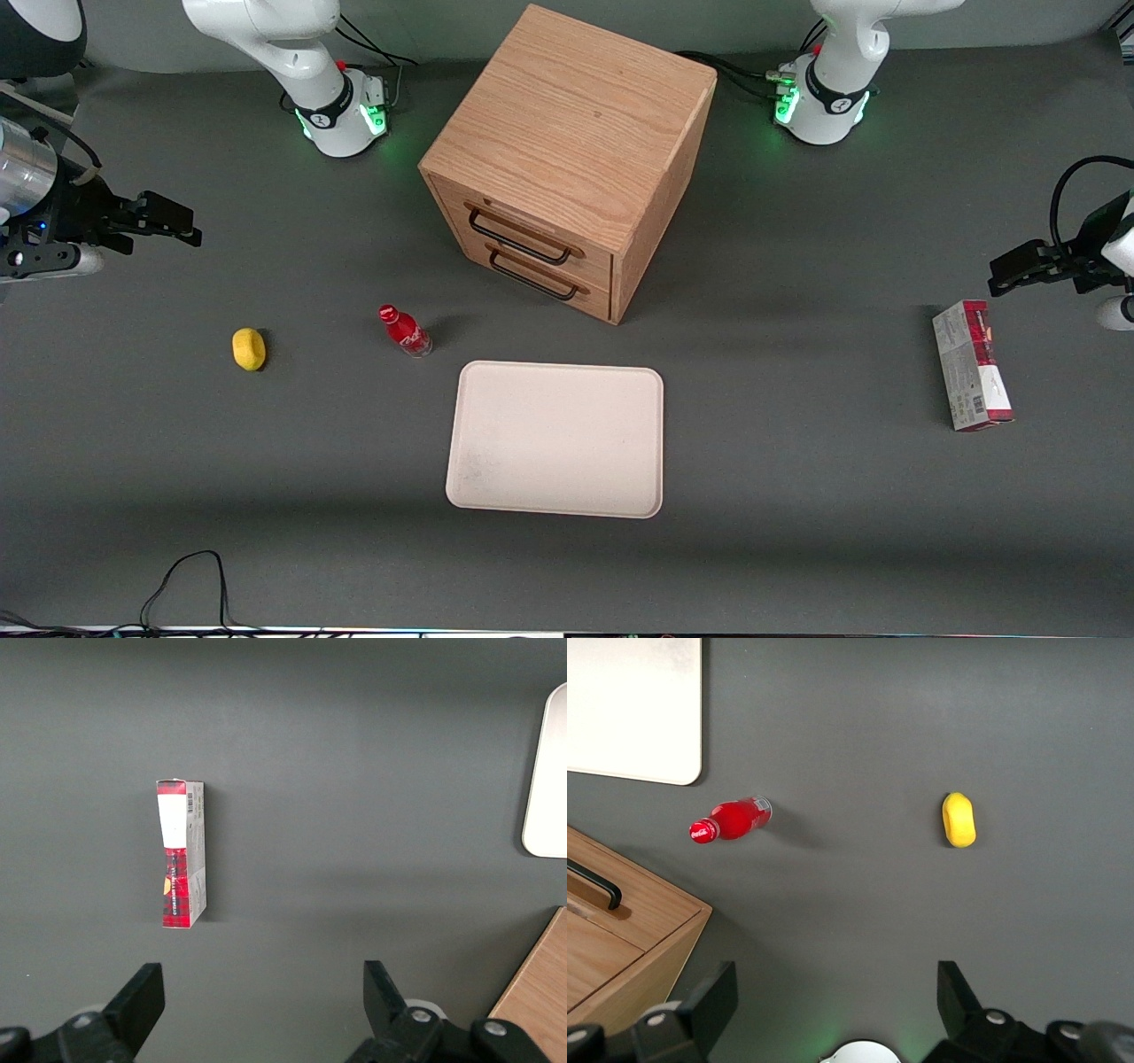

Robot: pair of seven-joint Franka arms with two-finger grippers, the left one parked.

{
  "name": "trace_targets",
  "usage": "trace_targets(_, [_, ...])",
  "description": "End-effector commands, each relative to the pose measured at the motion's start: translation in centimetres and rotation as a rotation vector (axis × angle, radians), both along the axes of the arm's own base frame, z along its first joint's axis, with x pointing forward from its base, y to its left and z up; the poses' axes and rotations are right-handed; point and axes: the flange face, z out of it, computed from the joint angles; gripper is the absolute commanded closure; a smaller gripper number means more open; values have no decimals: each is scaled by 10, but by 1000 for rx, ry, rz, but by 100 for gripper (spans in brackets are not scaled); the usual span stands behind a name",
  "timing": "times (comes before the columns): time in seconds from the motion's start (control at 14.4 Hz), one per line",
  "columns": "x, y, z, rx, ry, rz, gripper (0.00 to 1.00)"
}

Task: Place coke bottle on tray
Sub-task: 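Move the right gripper down over the red Coca-Cola bottle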

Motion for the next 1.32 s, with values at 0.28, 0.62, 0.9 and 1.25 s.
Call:
trace_targets(0.28, [19, 5, 13, 12, 54, 23, 0])
trace_targets(0.62, [23, 10, 20, 10, 52, 19, 0])
trace_targets(0.9, [54, 47, 23, 4, 66, 19, 0])
trace_targets(1.25, [57, 164, 17, -39, 86, -61, 0])
